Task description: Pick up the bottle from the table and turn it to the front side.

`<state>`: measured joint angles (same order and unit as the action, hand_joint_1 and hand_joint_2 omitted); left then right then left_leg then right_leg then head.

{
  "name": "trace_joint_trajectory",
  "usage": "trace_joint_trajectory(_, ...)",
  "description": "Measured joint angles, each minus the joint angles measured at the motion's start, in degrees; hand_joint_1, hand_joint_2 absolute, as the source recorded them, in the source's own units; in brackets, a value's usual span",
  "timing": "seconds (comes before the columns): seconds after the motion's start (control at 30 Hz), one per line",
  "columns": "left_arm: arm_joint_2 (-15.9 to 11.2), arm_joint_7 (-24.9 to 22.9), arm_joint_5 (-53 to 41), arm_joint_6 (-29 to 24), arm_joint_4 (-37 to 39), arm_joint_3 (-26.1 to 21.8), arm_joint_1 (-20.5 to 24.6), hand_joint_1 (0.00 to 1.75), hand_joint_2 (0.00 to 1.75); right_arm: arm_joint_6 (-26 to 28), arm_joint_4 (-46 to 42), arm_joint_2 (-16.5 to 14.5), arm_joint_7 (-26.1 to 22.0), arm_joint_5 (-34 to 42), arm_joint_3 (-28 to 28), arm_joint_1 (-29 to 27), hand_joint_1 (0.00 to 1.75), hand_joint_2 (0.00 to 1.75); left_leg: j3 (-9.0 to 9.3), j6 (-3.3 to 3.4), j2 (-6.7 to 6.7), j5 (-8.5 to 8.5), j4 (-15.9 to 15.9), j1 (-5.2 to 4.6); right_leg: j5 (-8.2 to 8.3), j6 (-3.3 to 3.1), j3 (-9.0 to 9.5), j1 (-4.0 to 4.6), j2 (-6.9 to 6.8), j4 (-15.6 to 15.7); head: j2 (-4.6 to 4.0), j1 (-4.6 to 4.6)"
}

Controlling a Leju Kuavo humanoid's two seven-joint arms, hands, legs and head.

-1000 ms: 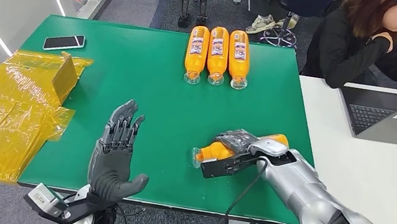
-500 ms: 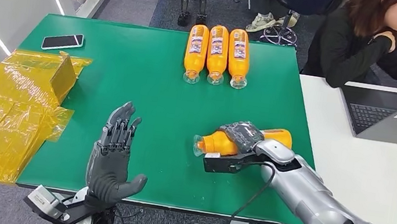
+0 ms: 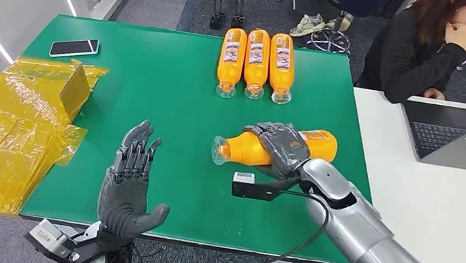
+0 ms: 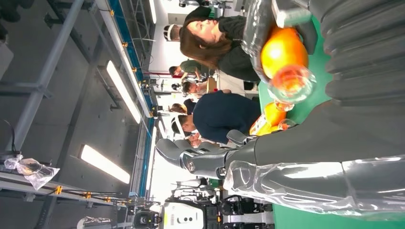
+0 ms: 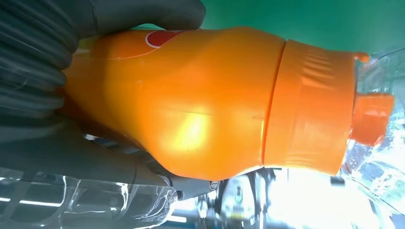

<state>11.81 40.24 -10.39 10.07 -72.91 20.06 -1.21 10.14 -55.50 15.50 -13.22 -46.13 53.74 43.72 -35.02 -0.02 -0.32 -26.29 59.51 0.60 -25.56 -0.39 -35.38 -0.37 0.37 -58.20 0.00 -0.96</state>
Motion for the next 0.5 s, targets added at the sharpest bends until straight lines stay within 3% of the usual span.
trace_joint_trajectory(0.2, 0.4, 0.0, -0.06, 0.75, -0.01, 0.0, 0.26, 0.0, 1.75, 6.23, -9.73, 0.75, 1.63, -6.22, -3.35, -8.72, 1.75, 1.75, -0.01, 0.02, 0.01, -0.09, 0.0, 0.0, -0.03, 0.0, 0.0, 0.0, 0.01, 0.0, 0.0, 0.01)
trace_joint_trajectory(0.5, 1.71, 0.0, -0.12, 2.61, 0.16, 0.0, 1.28, 0.0, 1.75, 7.6, -17.02, -1.36, 1.2, -10.62, -7.06, -16.73, 1.75, 1.75, -0.02, 0.04, 0.02, -0.1, -0.03, 0.0, -0.06, 0.0, -0.01, 0.0, 0.01, 0.0, 0.0, 0.01)
